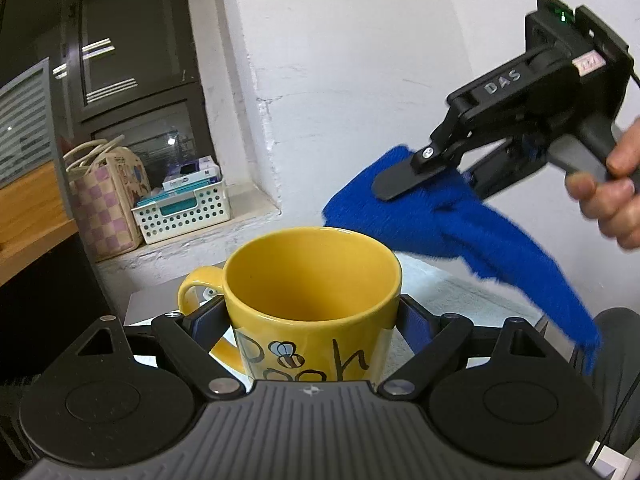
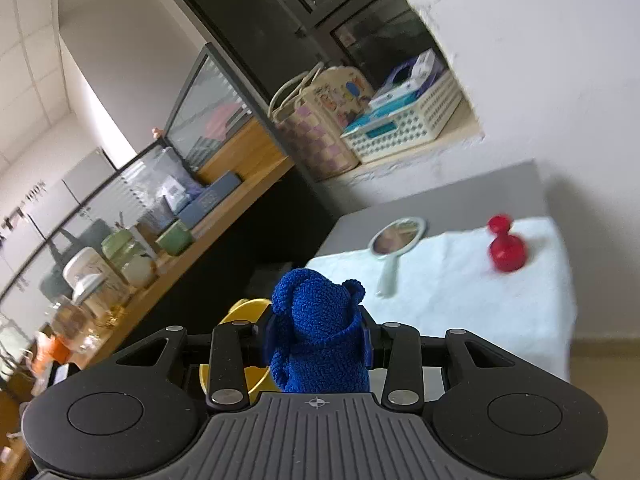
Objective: Clean container
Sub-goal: 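Pull the blue cloth out of the mug with the right gripper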
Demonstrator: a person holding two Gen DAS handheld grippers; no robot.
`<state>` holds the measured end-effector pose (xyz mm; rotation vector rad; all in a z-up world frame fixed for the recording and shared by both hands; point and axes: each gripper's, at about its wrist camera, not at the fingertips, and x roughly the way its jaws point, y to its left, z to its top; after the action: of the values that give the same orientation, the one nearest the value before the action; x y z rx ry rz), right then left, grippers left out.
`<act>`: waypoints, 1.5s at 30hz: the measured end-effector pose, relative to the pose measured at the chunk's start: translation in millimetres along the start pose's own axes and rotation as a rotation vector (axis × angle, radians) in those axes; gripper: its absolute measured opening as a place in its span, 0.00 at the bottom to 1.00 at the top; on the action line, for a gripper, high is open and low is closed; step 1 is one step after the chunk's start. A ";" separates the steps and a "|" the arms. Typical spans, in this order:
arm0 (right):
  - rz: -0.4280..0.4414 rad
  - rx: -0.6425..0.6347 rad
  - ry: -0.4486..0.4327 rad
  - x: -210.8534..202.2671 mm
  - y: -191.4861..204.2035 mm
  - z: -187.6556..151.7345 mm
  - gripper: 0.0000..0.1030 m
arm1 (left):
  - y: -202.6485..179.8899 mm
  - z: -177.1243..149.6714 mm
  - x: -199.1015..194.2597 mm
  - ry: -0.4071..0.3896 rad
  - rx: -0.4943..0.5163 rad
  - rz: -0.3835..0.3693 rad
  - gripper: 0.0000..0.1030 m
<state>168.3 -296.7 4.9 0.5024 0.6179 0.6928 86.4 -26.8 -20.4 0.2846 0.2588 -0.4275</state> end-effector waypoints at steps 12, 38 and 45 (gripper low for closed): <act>-0.036 0.048 0.052 28.5 -13.8 -25.6 0.41 | 5.7 -1.6 0.0 0.008 -0.047 0.004 0.89; -0.325 -0.308 0.124 43.6 7.8 -15.8 0.42 | 20.1 -1.8 8.0 0.004 -0.149 0.016 0.90; -0.377 -0.349 0.147 59.2 2.7 -15.5 0.42 | 20.7 -1.8 9.5 0.002 -0.150 0.012 0.89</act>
<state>192.8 -249.3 -25.3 0.0071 0.6886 0.4657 103.5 -11.6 -20.5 0.1398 0.2896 -0.3938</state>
